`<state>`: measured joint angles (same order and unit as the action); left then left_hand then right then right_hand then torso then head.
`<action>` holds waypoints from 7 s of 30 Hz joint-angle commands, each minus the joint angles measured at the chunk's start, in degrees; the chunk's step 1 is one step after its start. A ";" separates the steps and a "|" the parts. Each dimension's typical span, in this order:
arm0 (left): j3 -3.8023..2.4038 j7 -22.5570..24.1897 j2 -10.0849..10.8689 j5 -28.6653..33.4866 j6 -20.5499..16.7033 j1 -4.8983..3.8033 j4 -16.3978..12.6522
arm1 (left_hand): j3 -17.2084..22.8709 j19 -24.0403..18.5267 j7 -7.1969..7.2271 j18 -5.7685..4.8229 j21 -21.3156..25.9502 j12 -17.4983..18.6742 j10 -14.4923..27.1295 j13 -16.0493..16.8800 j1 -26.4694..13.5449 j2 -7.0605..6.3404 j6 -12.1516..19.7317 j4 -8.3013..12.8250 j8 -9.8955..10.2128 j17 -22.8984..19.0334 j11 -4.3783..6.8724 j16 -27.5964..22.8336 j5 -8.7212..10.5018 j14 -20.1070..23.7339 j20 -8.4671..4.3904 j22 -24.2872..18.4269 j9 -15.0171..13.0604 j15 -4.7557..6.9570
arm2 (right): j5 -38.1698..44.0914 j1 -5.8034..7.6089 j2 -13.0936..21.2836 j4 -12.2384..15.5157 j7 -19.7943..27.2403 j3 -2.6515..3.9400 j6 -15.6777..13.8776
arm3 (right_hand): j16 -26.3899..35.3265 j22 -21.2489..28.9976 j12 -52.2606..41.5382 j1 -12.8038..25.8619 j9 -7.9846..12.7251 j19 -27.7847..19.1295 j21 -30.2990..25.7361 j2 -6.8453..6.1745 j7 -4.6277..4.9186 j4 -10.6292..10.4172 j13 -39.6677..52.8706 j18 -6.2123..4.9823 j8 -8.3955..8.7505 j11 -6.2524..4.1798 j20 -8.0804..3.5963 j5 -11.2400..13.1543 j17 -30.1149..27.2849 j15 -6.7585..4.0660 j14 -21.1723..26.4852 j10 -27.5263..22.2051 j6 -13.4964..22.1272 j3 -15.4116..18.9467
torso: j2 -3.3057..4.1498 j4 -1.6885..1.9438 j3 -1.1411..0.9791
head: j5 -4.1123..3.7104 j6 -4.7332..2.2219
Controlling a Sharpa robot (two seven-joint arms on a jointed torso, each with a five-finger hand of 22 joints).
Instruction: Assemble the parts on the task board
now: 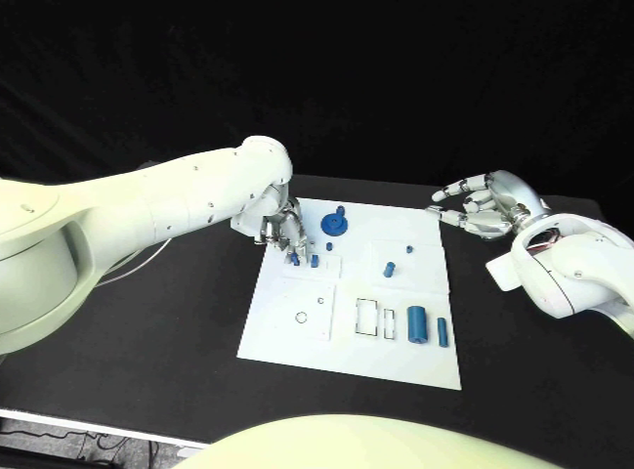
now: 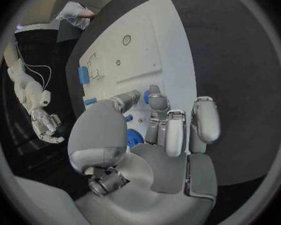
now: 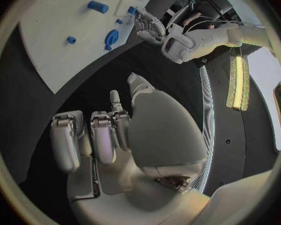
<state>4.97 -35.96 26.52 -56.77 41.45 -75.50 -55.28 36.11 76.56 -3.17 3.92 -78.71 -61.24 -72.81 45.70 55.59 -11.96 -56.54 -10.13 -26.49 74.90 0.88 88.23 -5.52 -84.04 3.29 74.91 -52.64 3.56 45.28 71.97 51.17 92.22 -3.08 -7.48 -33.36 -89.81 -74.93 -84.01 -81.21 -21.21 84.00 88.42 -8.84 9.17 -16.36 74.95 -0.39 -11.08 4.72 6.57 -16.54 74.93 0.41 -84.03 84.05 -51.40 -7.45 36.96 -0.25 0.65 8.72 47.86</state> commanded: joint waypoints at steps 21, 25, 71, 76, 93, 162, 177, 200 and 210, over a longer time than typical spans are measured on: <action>0.02 -0.31 0.23 -1.22 -0.38 0.05 -0.27 | 4.62 0.57 0.54 0.17 -0.27 -0.48 -0.82 0.65 3.90 0.39 -0.64 1.80 0.69 12.47 0.40 0.33 -0.61 -5.03 0.10 1.44 -0.10 0.42 | 0.61 -0.03 -0.11 -0.01 0.31 0.01 0.53 | 0.34 -14.11 0.18 0.07 0.06 5.18 -0.21 -0.37 -0.01 -0.01 10.16 -0.05 -0.23 -0.38 -0.51 -0.34 13.77 -0.27 -5.64 1.10 0.43 -0.17 | 0.01 0.02 -0.04 | -0.04 -0.06; 0.02 -0.31 0.25 -0.84 -0.30 0.05 -0.36 | 4.79 0.64 0.52 0.15 -0.32 -0.56 -0.92 0.74 3.71 0.27 -0.75 1.72 0.65 12.55 0.39 0.38 -0.55 -5.06 0.10 1.50 -0.12 0.42 | 0.61 -0.03 -0.10 0.00 0.31 0.01 0.53 | 0.34 -14.11 0.18 0.07 0.06 5.18 -0.21 -0.37 -0.01 -0.01 10.16 -0.05 -0.23 -0.38 -0.51 -0.34 13.77 -0.27 -5.64 1.10 0.43 -0.17 | 0.01 0.00 -0.05 | -0.04 -0.07; -0.07 -0.14 2.45 -0.16 -2.43 -0.01 -3.53 | -3.23 0.96 0.27 0.08 -0.39 -0.80 -1.58 1.15 -0.37 -0.25 -1.76 -3.70 0.69 12.85 0.12 0.52 0.30 -5.18 0.17 1.85 -0.63 0.18 | 0.60 -0.04 -0.31 -0.22 0.36 0.01 0.62 | 0.34 -14.11 0.18 0.07 0.06 5.18 -0.21 -0.37 -0.01 -0.01 10.16 -0.05 -0.23 -0.38 -0.51 -0.34 13.77 -0.27 -5.64 1.10 0.43 -0.17 | -0.04 0.05 -0.05 | 0.01 -0.16; -0.09 -0.15 2.71 -0.41 -2.53 -0.02 -3.76 | -3.25 0.97 0.33 0.08 -0.39 -0.75 -1.60 1.06 -0.13 0.03 -1.79 -3.75 0.70 12.76 0.16 0.48 0.24 -5.15 0.16 1.85 -0.65 0.22 | 0.60 -0.06 -0.32 -0.27 0.35 0.01 0.64 | 0.34 -14.11 0.18 0.07 0.06 5.18 -0.21 -0.37 -0.01 -0.01 10.16 -0.05 -0.23 -0.38 -0.51 -0.34 13.77 -0.27 -5.64 1.10 0.43 -0.17 | 0.00 0.04 0.03 | -0.05 -0.17; -0.64 -0.15 3.01 -0.34 -2.83 -0.03 -5.30 | -3.20 1.06 0.39 0.06 -0.44 -0.75 -1.64 1.07 0.36 0.35 -1.79 -3.67 0.72 12.82 0.23 0.51 0.15 -5.18 0.14 1.92 -0.67 0.28 | 0.55 -0.12 -0.39 -0.40 0.33 0.00 0.73 | 0.34 -14.11 0.18 0.07 0.06 5.18 -0.21 -0.37 -0.01 -0.01 10.16 -0.05 -0.23 -0.38 -0.51 -0.34 13.77 -0.27 -5.64 1.10 0.43 -0.17 | -0.01 0.01 -0.04 | -0.06 -0.13; -0.27 33.71 8.18 -26.96 -41.98 5.24 -16.56 | -0.42 -24.43 -5.32 6.52 31.00 25.67 26.67 -33.24 23.53 -4.58 10.53 3.36 5.40 -33.87 -8.11 -25.49 0.41 23.15 5.71 -25.67 26.35 -6.86 | 2.89 -0.61 -0.26 -1.36 1.01 -0.05 -0.26 | 0.44 -13.65 0.35 0.23 0.15 4.79 -1.09 -0.64 -0.01 -0.07 9.98 -0.26 -0.53 -0.38 -0.52 -0.33 13.53 -0.26 -5.58 0.95 0.51 -0.79 | 0.08 -0.04 -0.09 | -2.18 -2.94; -0.22 32.66 6.64 -27.38 -38.16 5.25 -14.01 | -2.81 -24.77 -5.76 6.55 29.95 25.65 26.12 -34.18 23.38 -4.17 9.83 3.32 6.05 -32.97 -8.07 -21.89 0.35 22.74 5.95 -24.49 28.01 -6.97 | 2.91 -0.61 -0.55 -1.32 1.00 -0.04 -0.21 | 0.44 -13.65 0.35 0.23 0.15 4.79 -1.09 -0.64 -0.01 -0.07 9.98 -0.26 -0.53 -0.38 -0.52 -0.33 13.53 -0.26 -5.58 0.95 0.51 -0.79 | 0.04 -0.01 0.01 | -2.34 -2.62; -0.22 32.83 5.47 -27.42 -39.12 6.57 -11.93 | 0.14 -25.09 -5.80 6.58 27.10 25.48 23.06 -34.98 26.58 -1.97 6.98 4.92 6.03 -30.55 -7.26 -17.09 0.40 20.93 5.29 -21.81 29.59 -6.26 | 2.94 -0.61 -0.68 -1.18 0.93 -0.04 -0.14 | 0.43 -13.70 0.27 0.27 0.15 4.82 -1.01 -0.62 -0.03 -0.07 10.04 -0.24 -0.61 -0.40 -0.52 -0.38 13.56 -0.27 -5.59 1.01 0.45 -0.90 | 0.01 -0.03 -0.05 | -2.43 -2.42; -0.22 32.80 5.15 -27.45 -38.87 7.12 -11.46 | 0.16 -25.23 -5.75 6.56 26.61 25.64 22.57 -35.14 26.36 -2.14 6.67 5.04 6.15 -29.93 -7.18 -16.24 0.45 20.43 5.23 -21.33 29.80 -6.19 | 2.97 -0.61 -0.66 -1.11 0.90 -0.04 -0.15 | 0.40 -13.70 0.21 0.26 0.15 4.83 -1.00 -0.59 -0.04 -0.05 10.08 -0.24 -0.66 -0.41 -0.53 -0.38 13.63 -0.29 -5.61 1.06 0.42 -1.01 | 0.01 0.02 -0.02 | -2.51 -2.40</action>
<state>4.55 -3.21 31.85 -83.99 1.68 -68.76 -66.78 36.06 51.49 -9.01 9.71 -51.82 -35.96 -49.81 10.70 81.57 -13.86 -49.49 -5.14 -20.73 44.93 -6.35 71.70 -5.17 -63.28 8.70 53.52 -22.89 -2.67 47.60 71.38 50.54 90.99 -2.77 -7.53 -33.66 -89.60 -74.91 -84.01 -80.99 -21.12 84.00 87.50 -9.06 9.17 -16.43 74.90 -0.39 -11.54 4.72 6.57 -16.54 74.91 0.41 -84.03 84.05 -51.41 -7.99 36.97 -0.26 0.62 6.24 45.43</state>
